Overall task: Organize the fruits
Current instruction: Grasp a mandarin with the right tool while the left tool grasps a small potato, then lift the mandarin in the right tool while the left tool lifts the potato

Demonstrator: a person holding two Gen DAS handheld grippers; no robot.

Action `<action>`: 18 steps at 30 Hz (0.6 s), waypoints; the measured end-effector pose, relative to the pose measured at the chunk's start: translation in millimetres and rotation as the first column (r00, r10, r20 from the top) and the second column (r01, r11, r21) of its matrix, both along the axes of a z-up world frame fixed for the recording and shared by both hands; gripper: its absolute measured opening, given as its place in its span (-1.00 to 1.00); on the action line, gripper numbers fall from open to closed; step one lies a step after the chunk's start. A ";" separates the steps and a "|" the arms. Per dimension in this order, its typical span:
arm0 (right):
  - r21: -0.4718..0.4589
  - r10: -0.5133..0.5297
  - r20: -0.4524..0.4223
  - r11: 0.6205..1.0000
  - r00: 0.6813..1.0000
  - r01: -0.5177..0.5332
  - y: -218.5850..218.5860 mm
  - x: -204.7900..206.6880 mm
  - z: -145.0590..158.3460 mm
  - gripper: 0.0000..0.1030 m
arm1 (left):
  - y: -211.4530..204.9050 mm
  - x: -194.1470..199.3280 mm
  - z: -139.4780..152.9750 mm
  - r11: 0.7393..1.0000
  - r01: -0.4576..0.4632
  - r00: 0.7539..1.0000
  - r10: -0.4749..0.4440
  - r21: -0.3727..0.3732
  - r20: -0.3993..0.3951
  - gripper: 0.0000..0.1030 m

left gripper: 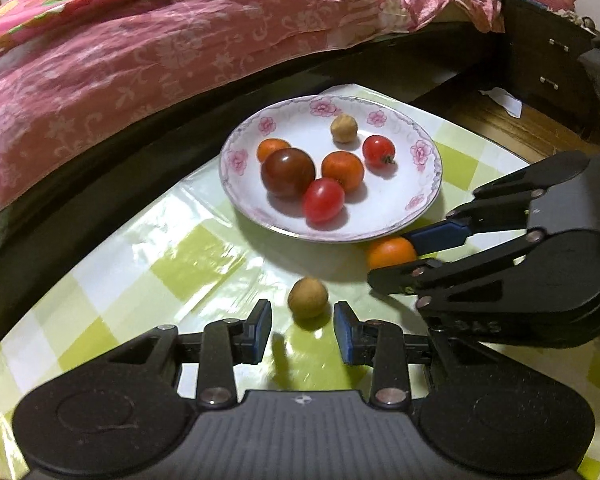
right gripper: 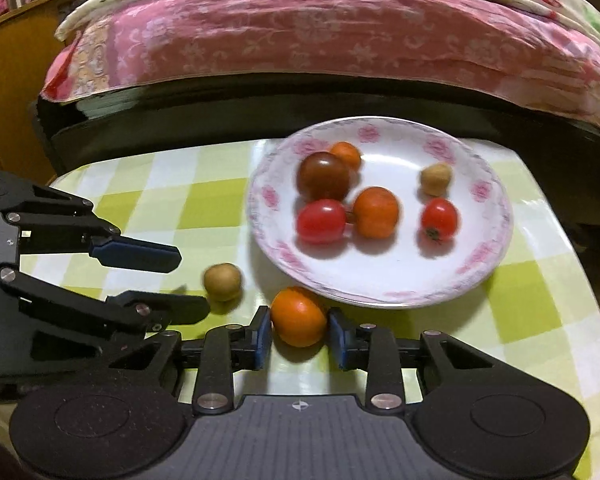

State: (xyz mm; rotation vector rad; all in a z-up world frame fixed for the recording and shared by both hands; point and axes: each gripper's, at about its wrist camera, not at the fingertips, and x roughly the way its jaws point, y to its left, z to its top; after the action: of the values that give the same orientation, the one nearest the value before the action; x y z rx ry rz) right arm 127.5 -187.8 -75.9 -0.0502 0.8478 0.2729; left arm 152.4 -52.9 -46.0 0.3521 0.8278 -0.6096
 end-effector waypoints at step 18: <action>0.009 -0.050 -0.028 0.999 0.998 0.051 -19.3 -10.0 2.1 -0.47 | -16.4 1.9 -12.1 0.999 -0.029 0.999 0.029 0.027 0.018 -0.36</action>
State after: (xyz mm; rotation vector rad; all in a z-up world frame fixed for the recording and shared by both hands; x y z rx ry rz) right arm 117.5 -207.1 -73.8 -0.0161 0.8745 0.2307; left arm 154.3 -69.3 -58.1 0.3691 0.8235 -0.5683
